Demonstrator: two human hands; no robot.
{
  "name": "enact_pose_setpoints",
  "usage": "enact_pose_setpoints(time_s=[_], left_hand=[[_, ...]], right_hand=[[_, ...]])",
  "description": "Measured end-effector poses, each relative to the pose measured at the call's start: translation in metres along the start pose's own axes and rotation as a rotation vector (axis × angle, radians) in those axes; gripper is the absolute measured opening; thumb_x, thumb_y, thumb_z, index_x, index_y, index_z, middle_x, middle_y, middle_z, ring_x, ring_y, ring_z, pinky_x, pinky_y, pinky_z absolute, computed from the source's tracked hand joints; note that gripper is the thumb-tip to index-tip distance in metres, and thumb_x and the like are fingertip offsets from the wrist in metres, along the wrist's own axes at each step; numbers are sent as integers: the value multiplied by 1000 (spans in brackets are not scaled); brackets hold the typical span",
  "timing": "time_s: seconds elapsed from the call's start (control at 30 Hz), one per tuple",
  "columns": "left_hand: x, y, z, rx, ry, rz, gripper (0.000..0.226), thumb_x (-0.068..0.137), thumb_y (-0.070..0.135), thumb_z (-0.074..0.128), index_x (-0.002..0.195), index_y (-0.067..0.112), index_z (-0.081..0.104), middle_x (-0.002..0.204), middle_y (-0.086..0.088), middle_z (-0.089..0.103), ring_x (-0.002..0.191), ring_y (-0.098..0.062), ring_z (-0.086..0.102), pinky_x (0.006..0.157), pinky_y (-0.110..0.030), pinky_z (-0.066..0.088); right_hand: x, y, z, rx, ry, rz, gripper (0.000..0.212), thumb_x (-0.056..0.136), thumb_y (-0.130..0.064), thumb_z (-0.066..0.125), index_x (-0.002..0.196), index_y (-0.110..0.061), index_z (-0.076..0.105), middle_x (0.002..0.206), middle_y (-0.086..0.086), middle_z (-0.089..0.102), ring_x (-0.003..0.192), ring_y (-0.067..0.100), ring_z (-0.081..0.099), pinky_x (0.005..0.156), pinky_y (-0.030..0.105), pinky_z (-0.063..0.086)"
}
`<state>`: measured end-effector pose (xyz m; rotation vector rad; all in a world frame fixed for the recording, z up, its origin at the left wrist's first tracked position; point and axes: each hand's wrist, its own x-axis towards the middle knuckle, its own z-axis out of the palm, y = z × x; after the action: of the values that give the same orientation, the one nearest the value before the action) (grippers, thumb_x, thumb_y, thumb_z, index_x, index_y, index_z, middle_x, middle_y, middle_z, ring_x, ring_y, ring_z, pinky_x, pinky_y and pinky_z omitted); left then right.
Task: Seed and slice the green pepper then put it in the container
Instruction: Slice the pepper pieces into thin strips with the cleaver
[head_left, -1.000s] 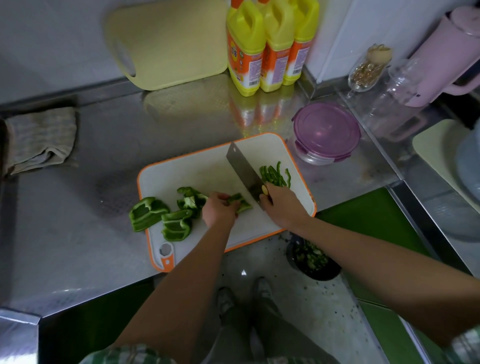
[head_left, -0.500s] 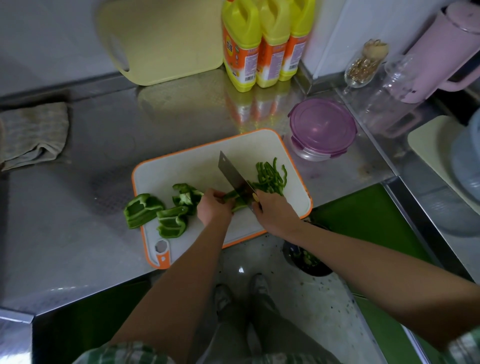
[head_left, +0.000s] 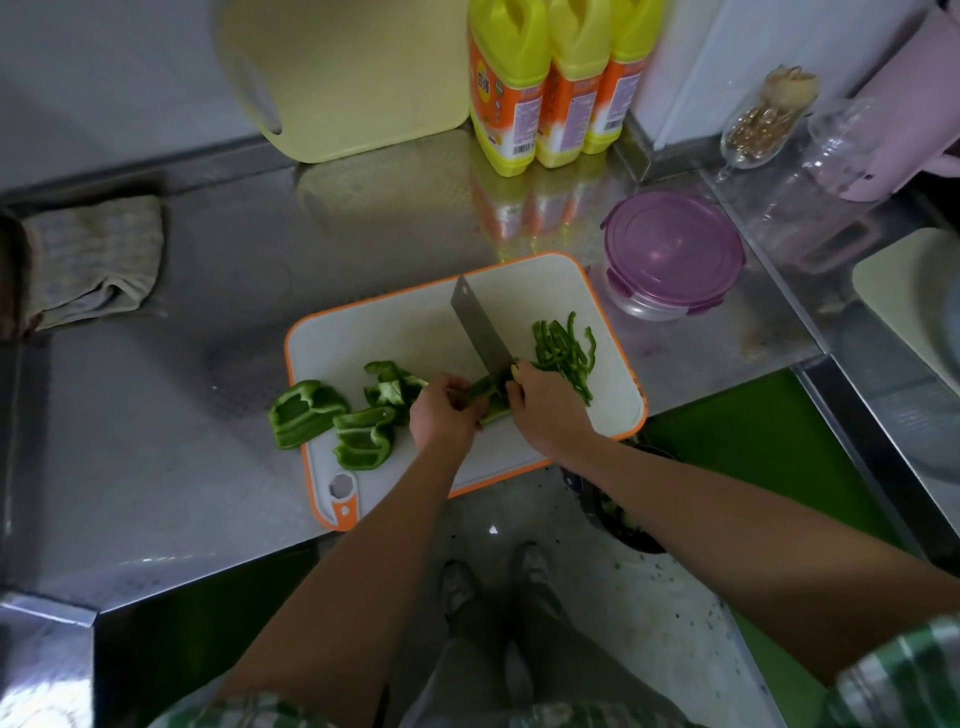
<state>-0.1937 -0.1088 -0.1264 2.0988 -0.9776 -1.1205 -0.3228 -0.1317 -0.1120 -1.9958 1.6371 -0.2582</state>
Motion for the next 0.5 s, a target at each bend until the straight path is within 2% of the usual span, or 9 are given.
enact_pose_setpoints(time_s=[0.1, 0.17, 0.3, 0.37, 0.5], left_hand=[[1, 1, 0, -25, 2, 1, 23, 81, 20, 78, 94, 12, 61, 71, 2, 64, 65, -19, 67, 62, -29, 51], [2, 5, 4, -31, 6, -5, 22, 80, 20, 78, 93, 14, 61, 69, 3, 62, 67, -22, 68, 67, -32, 53], [4, 10, 9, -11, 13, -41, 23, 81, 22, 78, 90, 17, 58, 67, 5, 60, 60, -15, 63, 64, -28, 49], [5, 9, 9, -6, 31, -64, 23, 82, 23, 77, 95, 15, 59, 73, 2, 64, 63, -15, 63, 61, -26, 46], [5, 7, 10, 8, 42, -67, 23, 82, 21, 76, 99, 14, 62, 87, -3, 67, 78, -23, 69, 65, -29, 51]], right_hand=[[1, 4, -8, 72, 20, -7, 19, 100, -17, 44, 89, -3, 51, 65, 8, 52, 56, 22, 50, 51, 33, 38], [0, 7, -15, 71, 17, -40, 17, 99, -17, 45, 83, -10, 45, 64, 5, 48, 57, 23, 50, 51, 33, 37], [-3, 15, -26, 30, -44, -62, 19, 98, -17, 46, 80, -15, 40, 62, -2, 43, 62, 23, 51, 55, 32, 34], [-6, 19, -25, 41, -66, -46, 19, 98, -18, 46, 80, -15, 40, 63, -3, 43, 63, 23, 51, 57, 31, 34], [-13, 18, -17, 34, -95, -40, 17, 98, -19, 43, 83, -13, 44, 71, 5, 52, 66, 23, 54, 59, 30, 37]])
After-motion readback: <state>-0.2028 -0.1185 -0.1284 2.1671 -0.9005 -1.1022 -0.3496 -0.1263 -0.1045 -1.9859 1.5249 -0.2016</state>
